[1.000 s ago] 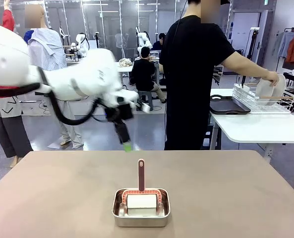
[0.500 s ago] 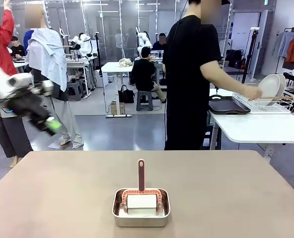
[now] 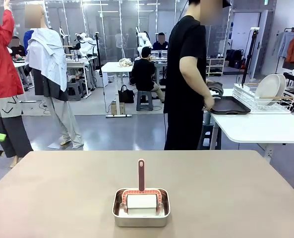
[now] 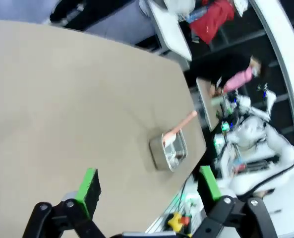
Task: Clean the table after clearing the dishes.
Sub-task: Place the Lint Roller back on top of the Airtight Container.
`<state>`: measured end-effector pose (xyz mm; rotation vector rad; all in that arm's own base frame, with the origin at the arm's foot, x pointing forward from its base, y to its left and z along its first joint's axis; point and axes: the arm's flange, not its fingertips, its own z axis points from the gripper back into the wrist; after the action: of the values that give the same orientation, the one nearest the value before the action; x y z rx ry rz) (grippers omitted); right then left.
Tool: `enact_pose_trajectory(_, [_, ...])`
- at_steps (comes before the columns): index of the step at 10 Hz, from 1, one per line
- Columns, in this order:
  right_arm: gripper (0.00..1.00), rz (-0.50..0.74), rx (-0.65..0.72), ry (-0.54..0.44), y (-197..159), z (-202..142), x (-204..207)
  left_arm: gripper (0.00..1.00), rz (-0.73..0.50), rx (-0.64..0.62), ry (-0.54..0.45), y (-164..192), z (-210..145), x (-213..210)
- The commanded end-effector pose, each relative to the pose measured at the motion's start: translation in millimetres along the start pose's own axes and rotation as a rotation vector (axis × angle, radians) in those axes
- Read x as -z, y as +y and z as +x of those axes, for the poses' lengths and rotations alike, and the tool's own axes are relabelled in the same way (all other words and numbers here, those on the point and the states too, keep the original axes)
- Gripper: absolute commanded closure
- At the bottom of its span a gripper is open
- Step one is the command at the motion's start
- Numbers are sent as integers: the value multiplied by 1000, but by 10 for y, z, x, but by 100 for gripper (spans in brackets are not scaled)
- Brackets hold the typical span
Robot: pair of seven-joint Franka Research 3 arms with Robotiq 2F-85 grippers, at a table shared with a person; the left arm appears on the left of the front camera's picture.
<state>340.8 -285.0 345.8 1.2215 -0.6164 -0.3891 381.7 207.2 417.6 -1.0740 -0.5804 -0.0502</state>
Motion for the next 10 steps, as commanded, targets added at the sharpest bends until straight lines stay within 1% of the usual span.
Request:
enact_pose_trajectory(1, [0,-5,-5,-3,20,-16,4,0,15,-22,-200,99,-352,-118])
enact_pose_trajectory(3, [0,-5,-5,-3,20,-16,4,0,53,-69,-234,211,-502,-201])
enact_pose_trajectory(4, [0,-5,-5,-3,20,-16,4,0,72,-63,-247,222,-483,-203])
enact_pose_trajectory(5, [0,-5,-5,-3,20,-16,4,0,23,-89,-196,261,-499,-297])
enact_pose_trajectory(10, [0,-5,-5,-3,20,-16,4,0,23,-89,-196,261,-499,-297])
